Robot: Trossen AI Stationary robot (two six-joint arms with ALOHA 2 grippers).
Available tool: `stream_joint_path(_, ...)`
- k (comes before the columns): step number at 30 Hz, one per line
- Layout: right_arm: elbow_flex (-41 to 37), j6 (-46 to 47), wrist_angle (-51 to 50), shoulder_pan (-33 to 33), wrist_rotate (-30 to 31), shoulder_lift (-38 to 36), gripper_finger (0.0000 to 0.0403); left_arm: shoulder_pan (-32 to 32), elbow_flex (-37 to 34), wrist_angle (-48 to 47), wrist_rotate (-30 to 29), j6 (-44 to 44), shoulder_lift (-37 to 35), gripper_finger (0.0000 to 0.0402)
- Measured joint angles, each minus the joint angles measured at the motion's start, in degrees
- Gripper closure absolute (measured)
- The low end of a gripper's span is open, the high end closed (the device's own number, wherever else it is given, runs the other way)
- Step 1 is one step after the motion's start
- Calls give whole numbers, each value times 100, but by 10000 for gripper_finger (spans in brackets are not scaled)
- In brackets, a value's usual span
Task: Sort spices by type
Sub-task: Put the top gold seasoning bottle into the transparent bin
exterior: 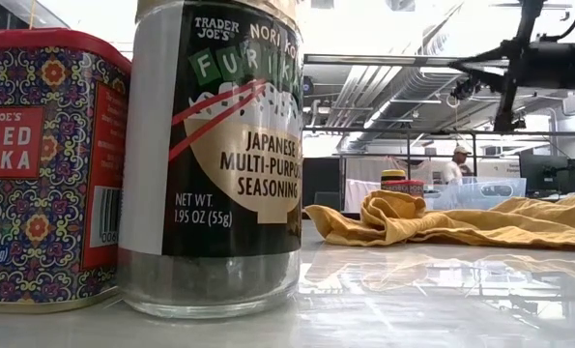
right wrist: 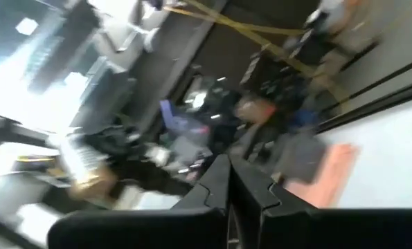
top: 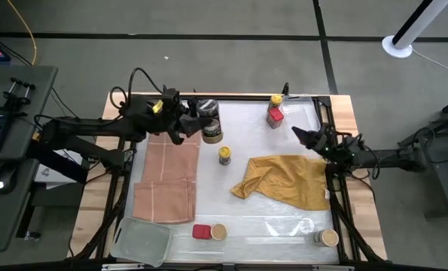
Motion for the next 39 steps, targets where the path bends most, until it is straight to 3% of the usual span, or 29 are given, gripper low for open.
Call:
stream_joint_path(4, 566, -354, 1120, 117, -327, 1350, 402, 132, 2, -18, -8, -38, 132, 153)
stream_joint_path(7, 1540, -900, 1138, 155, -671, 2474, 402, 286, 2, -18, -24, -262, 283, 153)
stream_joint_path(13, 3800, -1698, -1004, 75, -994, 4354, 383, 742, 2, -2, -30, -884, 449, 153)
stream_joint_path(18, 5729, -2187, -3468, -64, -1625, 5488, 294, 1108, 2, 5, -35, -1633, 449, 153)
stream_joint_path(24, 7916, -4419, -5574, 117, -1661, 6613, 155, 1472, 2, 0, -29, -2878, 449, 153)
stream_joint_path(27, 8906, -5361, -6748, 280, -991, 7153, 106, 1639, 2, 26, -2, -3395, 449, 151)
stream_joint_path(31, 10029, -5962, -7901, 562, 639, 7790, 84, 1801, 2, 189, -192, -4013, 442, 150)
stream_joint_path(35, 10806, -6793, -8037, 852, 2161, 8373, 82, 1856, 2, 196, -615, -4375, 444, 148)
stream_joint_path(39, 11324, -7857, -7564, 1041, 3393, 8858, 82, 1864, 2, 223, -923, -4739, 443, 148)
